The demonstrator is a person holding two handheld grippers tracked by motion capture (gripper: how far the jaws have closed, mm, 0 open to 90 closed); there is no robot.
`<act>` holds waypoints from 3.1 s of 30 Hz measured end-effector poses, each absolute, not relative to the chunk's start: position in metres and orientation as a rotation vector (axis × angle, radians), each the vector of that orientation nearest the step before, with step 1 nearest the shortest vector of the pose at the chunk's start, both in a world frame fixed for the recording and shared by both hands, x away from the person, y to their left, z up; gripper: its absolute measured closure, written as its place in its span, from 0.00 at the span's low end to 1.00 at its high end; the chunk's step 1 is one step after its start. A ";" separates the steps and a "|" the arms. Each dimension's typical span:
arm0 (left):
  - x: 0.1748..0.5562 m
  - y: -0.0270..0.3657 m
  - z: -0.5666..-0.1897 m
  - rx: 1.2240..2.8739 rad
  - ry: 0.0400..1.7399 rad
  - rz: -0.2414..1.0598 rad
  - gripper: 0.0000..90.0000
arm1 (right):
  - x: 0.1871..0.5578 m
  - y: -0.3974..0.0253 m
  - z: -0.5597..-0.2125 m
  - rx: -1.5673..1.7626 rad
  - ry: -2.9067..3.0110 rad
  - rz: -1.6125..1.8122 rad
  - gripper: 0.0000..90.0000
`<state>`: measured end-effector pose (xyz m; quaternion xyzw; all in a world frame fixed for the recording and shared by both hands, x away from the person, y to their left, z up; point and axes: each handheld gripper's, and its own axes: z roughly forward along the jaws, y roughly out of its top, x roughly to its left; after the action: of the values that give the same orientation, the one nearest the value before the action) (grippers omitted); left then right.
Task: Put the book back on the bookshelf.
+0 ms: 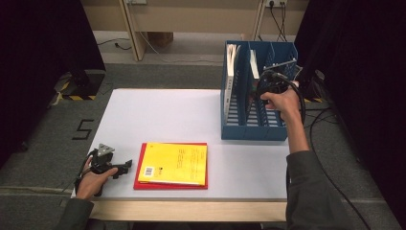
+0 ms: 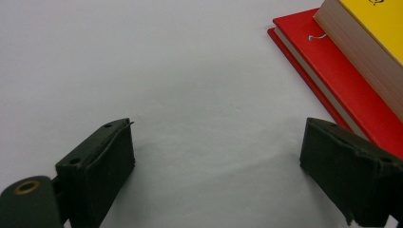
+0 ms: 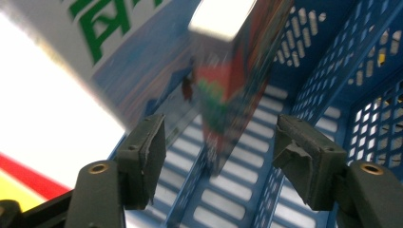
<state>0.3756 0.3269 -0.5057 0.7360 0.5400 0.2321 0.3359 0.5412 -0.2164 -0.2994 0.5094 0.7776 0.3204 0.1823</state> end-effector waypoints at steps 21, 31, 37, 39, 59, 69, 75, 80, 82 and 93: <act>0.376 0.327 -0.506 1.920 1.408 0.605 0.11 | 0.474 -0.224 -0.337 1.361 2.198 1.103 0.31; 0.376 0.327 -0.506 1.919 1.408 0.605 0.11 | 0.450 -0.211 -0.354 1.305 2.275 1.211 0.29; 0.376 0.327 -0.506 1.919 1.408 0.605 0.11 | 0.439 -0.201 -0.364 1.278 2.307 1.231 0.27; 0.376 0.327 -0.506 1.917 1.408 0.606 0.11 | 0.436 -0.198 -0.366 1.265 2.317 1.252 0.26; 0.376 0.327 -0.506 1.918 1.407 0.606 0.11 | 0.415 -0.189 -0.393 1.258 2.388 1.274 0.23; 0.376 0.327 -0.506 1.922 1.406 0.606 0.11 | 0.412 -0.176 -0.418 1.282 2.472 1.255 0.22; 0.375 0.327 -0.505 1.917 1.403 0.604 0.12 | 0.411 -0.173 -0.431 1.294 2.484 1.269 0.20; 0.372 0.325 -0.500 1.892 1.388 0.623 0.16 | 0.411 -0.165 -0.439 1.293 2.519 1.249 0.21; 0.371 0.323 -0.496 1.866 1.383 0.618 0.16 | 0.411 -0.162 -0.443 1.291 2.531 1.234 0.21; 0.364 0.302 -0.484 1.873 1.324 0.640 0.16 | 0.411 -0.150 -0.459 1.320 2.582 1.208 0.21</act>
<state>0.3636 0.3018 -0.4838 0.7303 0.5162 0.2496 0.3713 0.4108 -0.1501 -0.4589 0.4202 0.8218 0.3847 0.0002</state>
